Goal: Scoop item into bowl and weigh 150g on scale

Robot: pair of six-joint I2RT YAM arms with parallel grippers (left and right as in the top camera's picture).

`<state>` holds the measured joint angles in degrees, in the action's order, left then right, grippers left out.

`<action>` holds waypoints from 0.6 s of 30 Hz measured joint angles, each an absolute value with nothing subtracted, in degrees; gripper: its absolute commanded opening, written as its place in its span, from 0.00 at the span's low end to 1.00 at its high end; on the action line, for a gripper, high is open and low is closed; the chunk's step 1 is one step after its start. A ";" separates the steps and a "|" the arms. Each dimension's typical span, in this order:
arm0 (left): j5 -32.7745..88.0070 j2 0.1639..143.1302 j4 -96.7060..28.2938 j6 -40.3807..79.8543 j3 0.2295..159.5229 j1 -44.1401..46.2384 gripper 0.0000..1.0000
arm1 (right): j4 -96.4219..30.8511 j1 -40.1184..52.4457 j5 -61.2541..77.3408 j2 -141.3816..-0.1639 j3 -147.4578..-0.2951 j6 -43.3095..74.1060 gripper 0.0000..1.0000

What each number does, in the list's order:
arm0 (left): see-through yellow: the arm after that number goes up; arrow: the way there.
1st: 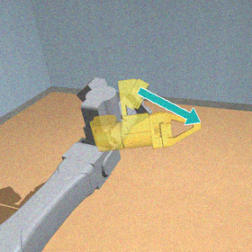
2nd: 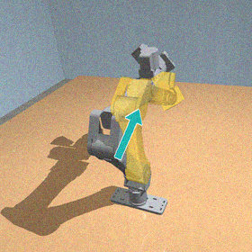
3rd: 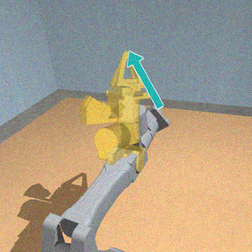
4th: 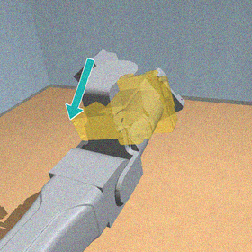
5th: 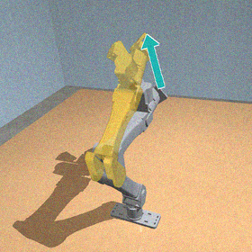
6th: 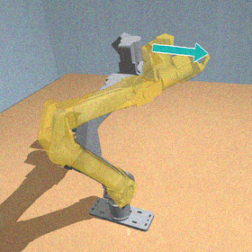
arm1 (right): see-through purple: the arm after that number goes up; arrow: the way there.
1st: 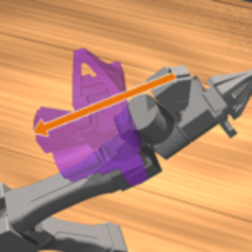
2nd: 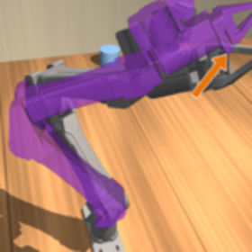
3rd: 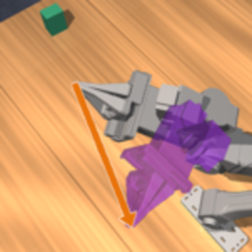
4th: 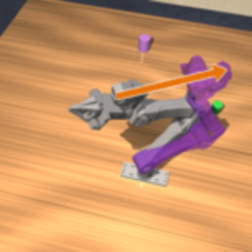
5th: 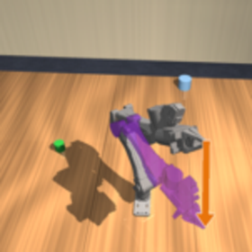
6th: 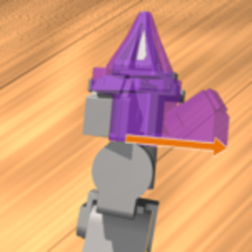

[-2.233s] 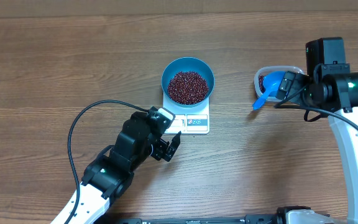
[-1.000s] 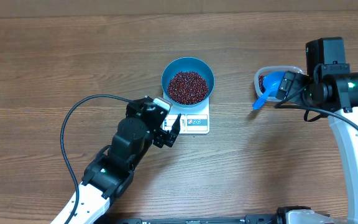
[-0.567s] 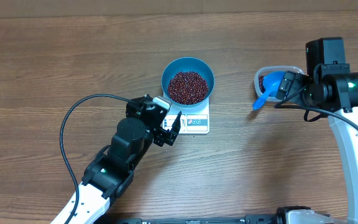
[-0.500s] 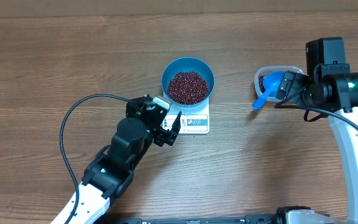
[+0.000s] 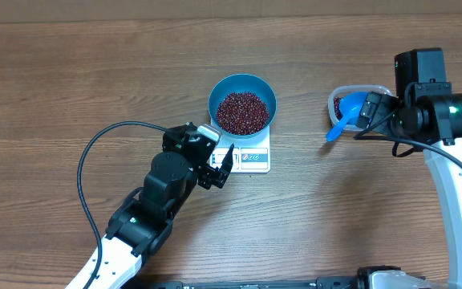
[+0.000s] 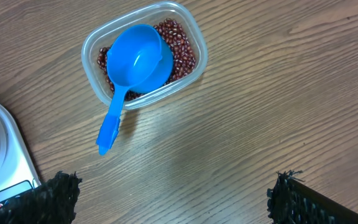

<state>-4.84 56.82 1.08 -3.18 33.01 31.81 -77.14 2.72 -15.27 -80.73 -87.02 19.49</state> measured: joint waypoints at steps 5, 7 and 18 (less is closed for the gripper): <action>-4.99 56.82 -2.68 -1.56 33.01 31.81 1.00 | -77.14 2.72 -15.25 -80.73 -87.02 19.46 1.00; -4.97 56.82 -4.71 -0.30 33.01 31.81 1.00 | -77.14 2.72 -15.25 -80.73 -87.02 19.46 1.00; -3.46 56.90 -13.45 5.52 33.01 31.81 1.00 | -77.14 2.72 -15.25 -80.73 -87.02 19.46 1.00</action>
<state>-3.46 56.90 -13.45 5.52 33.01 31.81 -77.14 2.72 -15.25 -80.73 -87.02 19.46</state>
